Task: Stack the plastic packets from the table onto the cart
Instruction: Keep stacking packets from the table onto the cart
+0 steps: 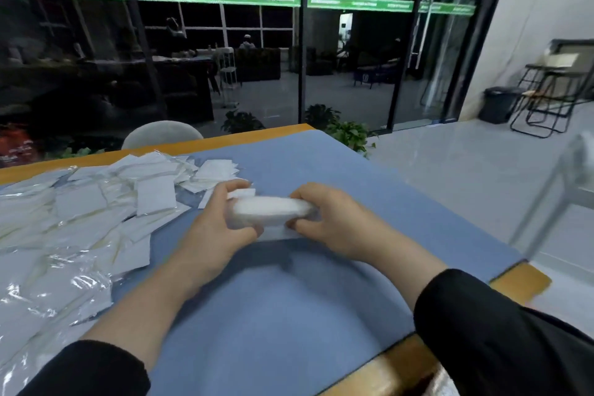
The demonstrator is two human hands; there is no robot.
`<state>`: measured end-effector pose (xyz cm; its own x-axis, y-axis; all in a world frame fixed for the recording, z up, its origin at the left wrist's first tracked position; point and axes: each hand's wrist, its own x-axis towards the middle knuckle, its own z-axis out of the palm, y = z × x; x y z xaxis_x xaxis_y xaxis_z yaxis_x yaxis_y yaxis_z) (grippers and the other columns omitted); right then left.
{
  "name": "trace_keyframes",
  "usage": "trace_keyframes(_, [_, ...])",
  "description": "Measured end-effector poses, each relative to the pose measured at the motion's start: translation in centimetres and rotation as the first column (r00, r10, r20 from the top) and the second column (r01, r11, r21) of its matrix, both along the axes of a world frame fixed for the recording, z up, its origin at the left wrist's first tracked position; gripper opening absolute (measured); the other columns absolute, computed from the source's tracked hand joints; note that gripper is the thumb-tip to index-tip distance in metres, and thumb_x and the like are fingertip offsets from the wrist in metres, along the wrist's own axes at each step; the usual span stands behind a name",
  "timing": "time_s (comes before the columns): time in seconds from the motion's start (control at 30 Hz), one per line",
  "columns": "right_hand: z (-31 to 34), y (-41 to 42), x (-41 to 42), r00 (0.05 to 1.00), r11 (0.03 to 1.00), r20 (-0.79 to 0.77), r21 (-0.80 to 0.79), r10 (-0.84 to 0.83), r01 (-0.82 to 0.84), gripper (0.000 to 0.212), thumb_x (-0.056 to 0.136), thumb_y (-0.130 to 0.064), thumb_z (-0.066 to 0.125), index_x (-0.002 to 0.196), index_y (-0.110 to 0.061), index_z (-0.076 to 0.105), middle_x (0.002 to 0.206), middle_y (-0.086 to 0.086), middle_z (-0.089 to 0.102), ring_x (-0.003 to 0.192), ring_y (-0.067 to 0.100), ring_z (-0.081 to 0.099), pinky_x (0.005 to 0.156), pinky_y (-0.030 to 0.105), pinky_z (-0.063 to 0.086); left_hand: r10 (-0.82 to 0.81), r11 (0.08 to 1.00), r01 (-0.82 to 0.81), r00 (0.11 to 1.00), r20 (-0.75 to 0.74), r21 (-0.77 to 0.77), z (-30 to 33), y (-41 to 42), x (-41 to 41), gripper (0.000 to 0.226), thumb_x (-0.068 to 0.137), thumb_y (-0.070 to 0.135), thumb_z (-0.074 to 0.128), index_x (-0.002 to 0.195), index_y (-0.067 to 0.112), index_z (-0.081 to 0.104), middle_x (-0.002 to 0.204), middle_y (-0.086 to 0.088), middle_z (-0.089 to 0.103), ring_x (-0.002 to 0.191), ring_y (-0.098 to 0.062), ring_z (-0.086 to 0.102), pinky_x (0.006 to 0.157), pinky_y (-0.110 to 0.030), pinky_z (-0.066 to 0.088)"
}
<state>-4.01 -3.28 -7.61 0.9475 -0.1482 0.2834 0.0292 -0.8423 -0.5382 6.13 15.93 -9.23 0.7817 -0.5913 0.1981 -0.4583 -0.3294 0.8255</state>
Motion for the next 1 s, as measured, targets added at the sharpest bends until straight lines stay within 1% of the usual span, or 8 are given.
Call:
trace_keyframes(0.13, [2.2,-0.6,-5.9,0.993,0.995,0.057,0.013,-0.101,0.1,0.017,0.091,-0.026,0.072,0.106,-0.026,0.064,0.097,-0.01,0.06,0.089,0.015,0.056,0.079,0.038,0.05,-0.057,0.998,0.059,0.996,0.072,-0.019,2.6,-1.7,-3.4,0.028,0.08,0.033,0.085,0.102,0.035,0.068,0.086,0.011,0.071,0.093,-0.021,0.065,0.078,-0.033,0.046])
trace_keyframes(0.27, [4.4,-3.3,-15.3,0.972,0.972,-0.026,-0.023,-0.234,0.234,0.026,0.088,-0.035,0.074,0.11,-0.024,0.065,0.096,-0.004,0.066,0.088,0.018,0.06,0.078,0.038,0.052,-0.281,0.96,0.277,0.946,0.159,0.048,5.0,-7.1,-9.1,0.069,0.051,0.087,0.075,0.103,0.041,0.069,0.086,0.014,0.074,0.086,-0.015,0.07,0.083,-0.054,0.053])
trace_keyframes(0.4, [5.8,-6.2,-24.8,0.927,0.933,-0.107,-0.062,-0.358,0.353,0.022,0.091,-0.045,0.069,0.102,-0.027,0.064,0.088,-0.006,0.063,0.077,0.012,0.057,0.067,0.031,0.046,-0.554,0.833,0.55,0.824,0.119,0.066,6.3,-13.6,-16.3,0.023,0.076,0.029,0.084,0.096,0.03,0.073,0.088,0.015,0.075,0.082,-0.002,0.069,0.077,-0.031,0.055])
trace_keyframes(0.47, [5.5,-7.8,-28.8,0.887,0.896,-0.127,-0.068,-0.443,0.438,0.016,0.092,-0.041,0.067,0.097,-0.026,0.063,0.083,-0.005,0.062,0.069,0.011,0.054,0.061,0.031,0.043,-0.626,0.78,0.618,0.771,0.113,0.101,6.2,-16.9,-19.8,0.02,0.083,0.017,0.081,0.097,0.027,0.072,0.089,0.016,0.074,0.082,0.001,0.067,0.07,-0.018,0.052])
trace_keyframes(0.57, [3.7,-10.6,-34.0,0.817,0.823,-0.112,-0.024,-0.566,0.567,0.008,0.089,-0.031,0.066,0.089,-0.024,0.062,0.075,-0.003,0.059,0.058,0.009,0.046,0.057,0.029,0.038,-0.674,0.738,0.671,0.734,0.077,0.062,4.7,-21.5,-24.6,0.028,0.083,0.007,0.077,0.102,0.027,0.07,0.092,0.011,0.075,0.086,-0.002,0.069,0.073,-0.016,0.052])
trace_keyframes(0.7, [-0.8,-14.4,-39.8,0.702,0.701,-0.11,0.056,-0.704,0.711,0.006,0.084,-0.029,0.062,0.078,-0.03,0.06,0.064,-0.006,0.055,0.057,0.012,0.047,0.055,0.034,0.039,-0.65,0.754,0.649,0.759,0.025,-0.104,1.1,-26.2,-30.7,0.064,0.09,0.022,0.073,0.145,0.043,0.047,0.134,0.021,0.058,0.122,0.005,0.054,0.097,-0.018,0.044])
trace_keyframes(0.8, [-5.3,-17.2,-42.9,0.594,0.589,-0.156,0.08,-0.789,0.804,0.007,0.085,-0.03,0.063,0.081,-0.024,0.062,0.066,-0.003,0.057,0.058,0.016,0.048,0.056,0.035,0.04,-0.53,0.831,0.48,0.836,-0.14,-0.282,-2.5,-28.4,-33.9,0.048,0.101,0.021,0.057,0.146,0.035,0.046,0.139,0.017,0.056,0.124,0.004,0.052,0.102,-0.021,0.043])
trace_keyframes(1.0, [-10.6,-21.6,-44.5,0.452,0.437,-0.199,0.115,-0.87,0.892,0.02,0.089,-0.03,0.06,0.074,-0.018,0.058,0.066,0.003,0.056,0.059,0.02,0.047,0.055,0.034,0.034,-0.206,0.977,0.153,0.86,-0.467,-0.149,-9.1,-36.0,-34.1,0.063,0.107,0.028,0.046,0.161,0.025,0.014,0.163,-0.001,0.029,0.144,-0.025,0.037,0.11,-0.038,0.037])
